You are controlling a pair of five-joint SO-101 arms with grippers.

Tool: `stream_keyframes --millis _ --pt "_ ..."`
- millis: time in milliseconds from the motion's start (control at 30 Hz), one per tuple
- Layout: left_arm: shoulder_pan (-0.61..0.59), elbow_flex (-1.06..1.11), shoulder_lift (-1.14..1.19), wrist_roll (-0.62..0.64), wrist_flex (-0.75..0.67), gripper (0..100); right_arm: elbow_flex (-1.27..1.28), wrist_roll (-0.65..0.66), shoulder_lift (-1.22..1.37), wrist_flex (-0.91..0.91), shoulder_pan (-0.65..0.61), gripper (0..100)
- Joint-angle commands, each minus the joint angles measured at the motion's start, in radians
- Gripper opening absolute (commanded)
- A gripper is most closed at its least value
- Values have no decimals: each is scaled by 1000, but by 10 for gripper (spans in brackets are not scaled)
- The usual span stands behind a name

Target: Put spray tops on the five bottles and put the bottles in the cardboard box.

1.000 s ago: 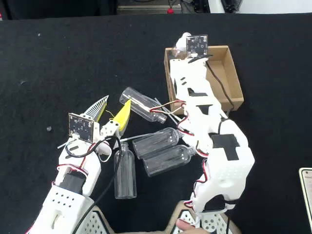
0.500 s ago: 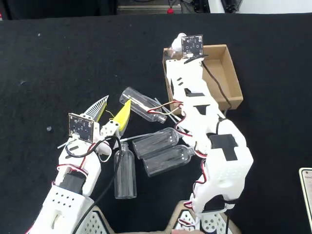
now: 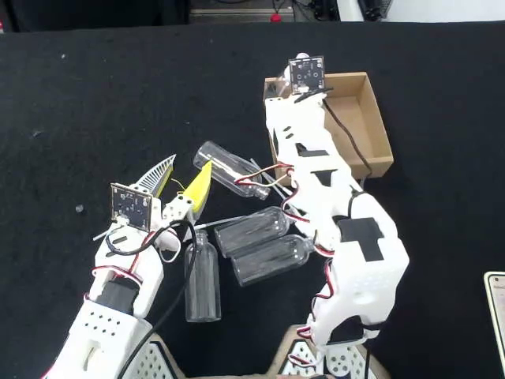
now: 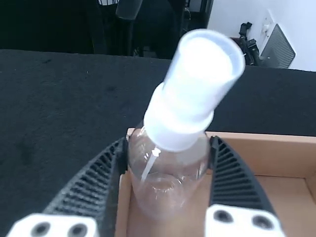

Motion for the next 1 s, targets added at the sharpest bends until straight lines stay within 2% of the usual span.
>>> stream_keyframes --millis 0,167,867,967 --pt "2 13 0 -12 -25 212 -50 -3 -22 3 -15 211" --pt "22 15 2 -87 -26 212 -50 -3 -24 5 -12 216" --pt "41 31 -6 -87 -29 212 -47 -3 -24 5 -14 217" --pt "41 31 -6 -87 -29 212 -39 -5 -22 6 -14 268"
